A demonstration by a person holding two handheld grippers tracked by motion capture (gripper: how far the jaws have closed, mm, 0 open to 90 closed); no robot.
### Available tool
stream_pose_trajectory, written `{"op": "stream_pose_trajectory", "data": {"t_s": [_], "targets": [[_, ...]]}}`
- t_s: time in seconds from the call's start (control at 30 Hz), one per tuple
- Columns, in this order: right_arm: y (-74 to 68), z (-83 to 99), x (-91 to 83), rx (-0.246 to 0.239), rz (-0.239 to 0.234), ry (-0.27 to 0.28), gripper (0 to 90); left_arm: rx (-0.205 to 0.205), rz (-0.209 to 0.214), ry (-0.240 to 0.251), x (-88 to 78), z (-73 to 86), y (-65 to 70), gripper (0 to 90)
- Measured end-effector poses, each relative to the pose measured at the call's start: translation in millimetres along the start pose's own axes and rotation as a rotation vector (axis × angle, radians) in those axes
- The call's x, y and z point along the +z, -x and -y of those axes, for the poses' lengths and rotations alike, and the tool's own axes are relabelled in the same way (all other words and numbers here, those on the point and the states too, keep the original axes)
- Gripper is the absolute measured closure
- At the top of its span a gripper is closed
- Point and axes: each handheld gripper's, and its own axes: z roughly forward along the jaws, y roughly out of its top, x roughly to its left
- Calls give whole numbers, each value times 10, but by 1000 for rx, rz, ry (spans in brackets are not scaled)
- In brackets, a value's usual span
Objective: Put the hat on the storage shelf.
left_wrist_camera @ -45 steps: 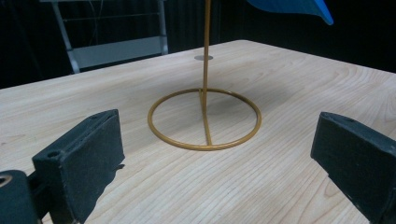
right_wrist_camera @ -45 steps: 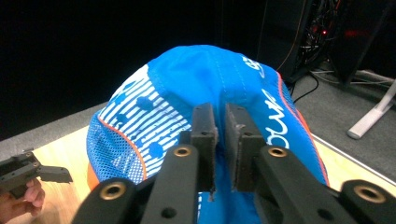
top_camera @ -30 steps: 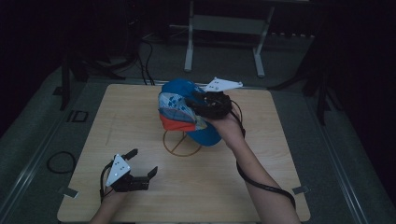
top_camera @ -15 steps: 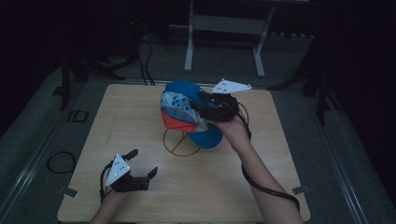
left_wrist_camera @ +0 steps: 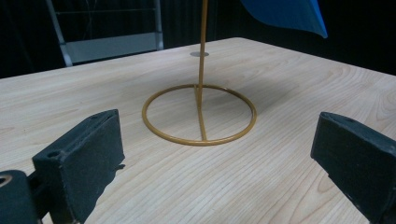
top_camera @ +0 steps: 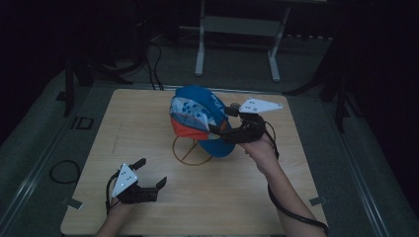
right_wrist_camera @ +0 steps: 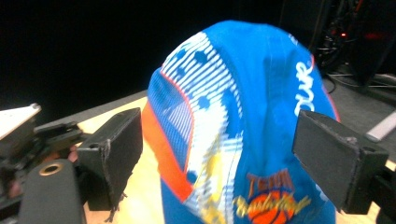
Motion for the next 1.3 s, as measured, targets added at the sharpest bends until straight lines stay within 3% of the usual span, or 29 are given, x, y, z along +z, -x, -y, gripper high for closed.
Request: {"op": "stream_pose_trajectory", "data": {"t_s": [0.2, 0.47, 0.83, 1.0, 1.3], "targets": [[-13, 215, -93, -51, 30, -12, 131, -1, -4, -2, -2, 8, -7, 28], [3, 499, -202, -47, 47, -28, 132, 2, -5, -12, 3, 24, -3, 28], [30, 1002, -207, -6, 16, -72, 133, -2, -5, -16, 5, 38, -5, 28], [14, 1231, -192, 27, -2, -66, 133, -2, -5, -17, 4, 42, -6, 28], [-33, 1537, -228, 30, -16, -49, 133, -3, -6, -24, 7, 55, -10, 28]]}}
